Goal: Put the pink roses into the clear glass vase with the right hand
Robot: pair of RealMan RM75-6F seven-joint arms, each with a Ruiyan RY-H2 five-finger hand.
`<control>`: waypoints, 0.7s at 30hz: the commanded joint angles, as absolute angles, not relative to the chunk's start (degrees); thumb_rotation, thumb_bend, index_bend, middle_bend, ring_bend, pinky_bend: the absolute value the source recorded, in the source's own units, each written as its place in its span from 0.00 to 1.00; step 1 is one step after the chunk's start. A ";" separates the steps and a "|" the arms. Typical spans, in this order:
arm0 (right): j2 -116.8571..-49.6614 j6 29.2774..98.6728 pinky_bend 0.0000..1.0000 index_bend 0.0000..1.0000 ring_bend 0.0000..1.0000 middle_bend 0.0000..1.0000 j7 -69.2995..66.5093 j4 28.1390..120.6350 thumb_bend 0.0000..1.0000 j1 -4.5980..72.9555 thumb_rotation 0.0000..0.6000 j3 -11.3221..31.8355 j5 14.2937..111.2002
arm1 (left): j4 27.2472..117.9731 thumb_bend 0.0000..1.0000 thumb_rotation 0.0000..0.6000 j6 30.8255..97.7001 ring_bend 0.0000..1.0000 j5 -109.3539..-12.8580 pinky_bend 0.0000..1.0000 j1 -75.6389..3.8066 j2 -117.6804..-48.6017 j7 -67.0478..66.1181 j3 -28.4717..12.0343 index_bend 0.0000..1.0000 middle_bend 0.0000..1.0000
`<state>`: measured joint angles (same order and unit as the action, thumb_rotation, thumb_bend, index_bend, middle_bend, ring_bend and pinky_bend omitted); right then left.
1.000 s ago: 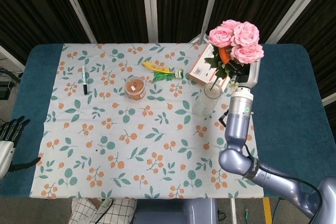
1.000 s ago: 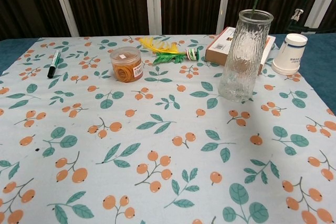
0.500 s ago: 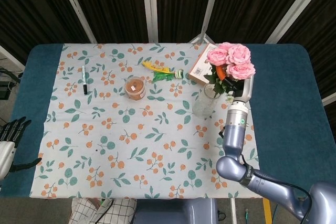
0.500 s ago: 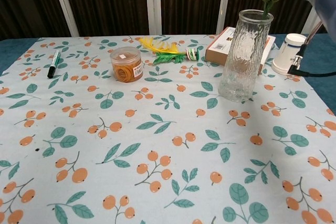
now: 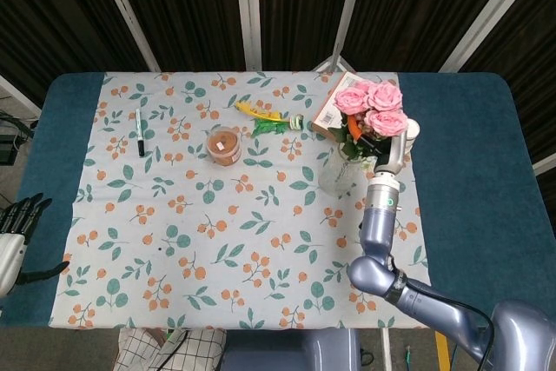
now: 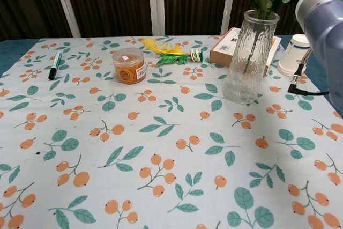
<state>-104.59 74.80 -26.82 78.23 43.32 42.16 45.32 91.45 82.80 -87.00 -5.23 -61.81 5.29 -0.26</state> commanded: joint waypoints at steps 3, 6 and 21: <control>-104.74 75.44 0.16 0.32 0.39 0.43 -26.28 79.58 0.30 42.62 1.00 41.73 46.34 | 91.58 0.00 1.00 82.78 0.00 -87.06 0.00 -5.24 -61.73 5.39 -0.23 0.00 0.00; -104.45 75.58 0.08 0.08 0.21 0.25 -25.16 80.83 0.30 42.14 1.00 41.07 47.06 | 91.62 0.00 1.00 82.91 0.00 -87.14 0.00 -5.20 -61.70 5.40 -0.23 0.00 0.00; -96.34 72.82 0.00 0.00 0.00 0.00 -14.75 94.46 0.28 36.59 1.00 35.03 47.80 | 91.63 0.00 1.00 83.74 0.00 -87.70 0.00 -4.95 -61.69 5.99 -0.21 0.00 0.00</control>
<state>-97.78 73.10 -15.98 92.93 37.78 36.08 47.49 91.62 83.74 -87.68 -4.95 -61.69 5.97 -0.22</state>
